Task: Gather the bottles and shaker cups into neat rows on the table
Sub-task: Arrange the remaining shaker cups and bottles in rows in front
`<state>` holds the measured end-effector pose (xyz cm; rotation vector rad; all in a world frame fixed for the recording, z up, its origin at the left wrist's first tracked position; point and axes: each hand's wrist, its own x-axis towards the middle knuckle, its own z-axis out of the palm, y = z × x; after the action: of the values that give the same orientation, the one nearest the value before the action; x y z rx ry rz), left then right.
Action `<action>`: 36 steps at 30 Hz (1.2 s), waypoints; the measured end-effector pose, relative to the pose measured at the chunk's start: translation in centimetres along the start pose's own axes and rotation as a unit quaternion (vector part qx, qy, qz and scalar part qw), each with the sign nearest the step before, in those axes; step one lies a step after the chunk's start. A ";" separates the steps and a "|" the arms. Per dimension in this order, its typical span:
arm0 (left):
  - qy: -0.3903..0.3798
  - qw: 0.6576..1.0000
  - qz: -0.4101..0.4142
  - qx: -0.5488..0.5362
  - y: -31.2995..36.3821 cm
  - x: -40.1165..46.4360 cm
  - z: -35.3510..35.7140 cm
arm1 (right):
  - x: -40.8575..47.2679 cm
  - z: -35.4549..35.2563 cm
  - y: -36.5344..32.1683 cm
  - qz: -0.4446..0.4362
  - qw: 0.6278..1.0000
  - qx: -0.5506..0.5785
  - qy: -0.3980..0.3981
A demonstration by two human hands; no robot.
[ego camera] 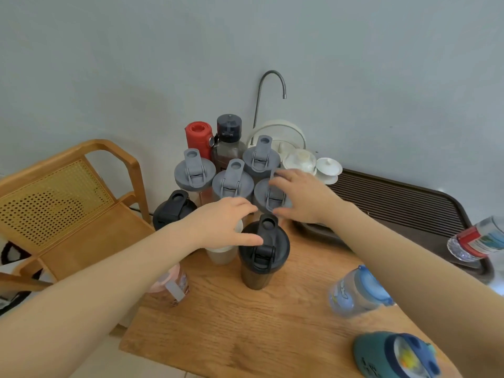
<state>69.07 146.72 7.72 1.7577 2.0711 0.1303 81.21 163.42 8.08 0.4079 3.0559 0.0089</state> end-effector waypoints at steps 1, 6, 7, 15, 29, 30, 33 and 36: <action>-0.002 1.000 0.004 0.007 0.1 -0.1 0.3 | 0.2 0.6 -0.3 0.020 0.999 -0.027 -0.031; 0.027 0.999 0.038 0.005 0.7 0.0 2.1 | 1.6 1.7 -1.3 0.091 0.994 -0.059 -0.015; 0.034 0.999 0.042 0.005 0.8 0.0 2.3 | 1.6 1.9 -1.3 0.096 0.993 -0.063 -0.014; 0.040 0.997 0.050 0.040 1.1 0.3 2.4 | 1.1 1.9 -0.8 0.052 0.995 -0.086 0.007; 0.099 0.989 0.021 -0.106 1.8 5.3 0.9 | -0.8 -1.0 4.2 0.049 0.961 0.208 0.178; 0.091 0.991 0.025 -0.094 1.9 5.9 0.8 | -0.2 -1.3 5.3 0.092 0.945 0.243 0.197; 0.062 0.997 0.031 -0.037 2.5 7.4 0.9 | 2.6 -1.3 8.0 0.216 0.921 0.307 0.108; 0.070 0.997 0.014 0.005 3.1 8.3 1.3 | 4.8 -0.8 8.9 0.233 0.894 0.382 -0.001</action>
<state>71.43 155.03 5.47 1.8310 2.1486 0.2584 78.87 173.31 8.74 1.1505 2.7326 -1.1787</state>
